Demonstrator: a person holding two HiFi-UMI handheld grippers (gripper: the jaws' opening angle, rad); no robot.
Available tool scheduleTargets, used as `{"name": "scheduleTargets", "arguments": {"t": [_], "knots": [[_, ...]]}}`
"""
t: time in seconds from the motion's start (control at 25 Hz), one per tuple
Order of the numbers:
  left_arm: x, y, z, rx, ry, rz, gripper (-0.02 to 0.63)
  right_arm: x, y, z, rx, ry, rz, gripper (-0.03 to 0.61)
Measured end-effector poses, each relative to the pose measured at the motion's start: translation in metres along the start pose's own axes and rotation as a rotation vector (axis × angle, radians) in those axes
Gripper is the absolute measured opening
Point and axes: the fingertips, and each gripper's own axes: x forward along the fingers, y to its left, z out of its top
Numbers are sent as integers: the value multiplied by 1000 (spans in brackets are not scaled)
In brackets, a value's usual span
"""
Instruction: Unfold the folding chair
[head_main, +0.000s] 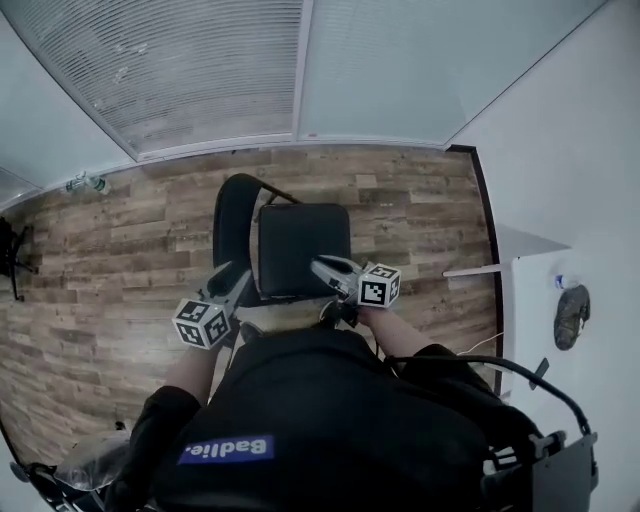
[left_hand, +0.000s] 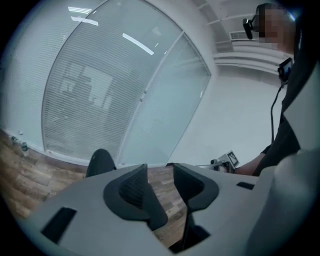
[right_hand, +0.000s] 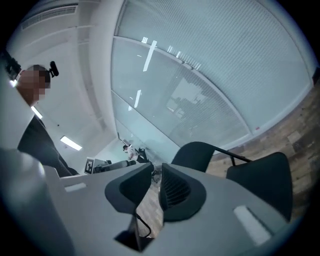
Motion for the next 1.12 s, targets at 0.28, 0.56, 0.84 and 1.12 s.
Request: {"name": "scheduleTargets", "arguments": {"t": [0.28, 0.56, 0.84, 1.12], "knots": [[-6, -72, 65, 101, -100, -155, 25, 26, 90, 17, -257, 54, 133, 7], [-23, -105, 102, 176, -153, -175, 5, 22, 144, 63, -479, -24, 140, 3], [-43, -122, 112, 229, -189, -173, 5, 20, 194, 74, -583, -57, 166, 2], [-40, -126, 104, 242, -180, -171, 5, 17, 185, 63, -543, -53, 150, 2]]}}
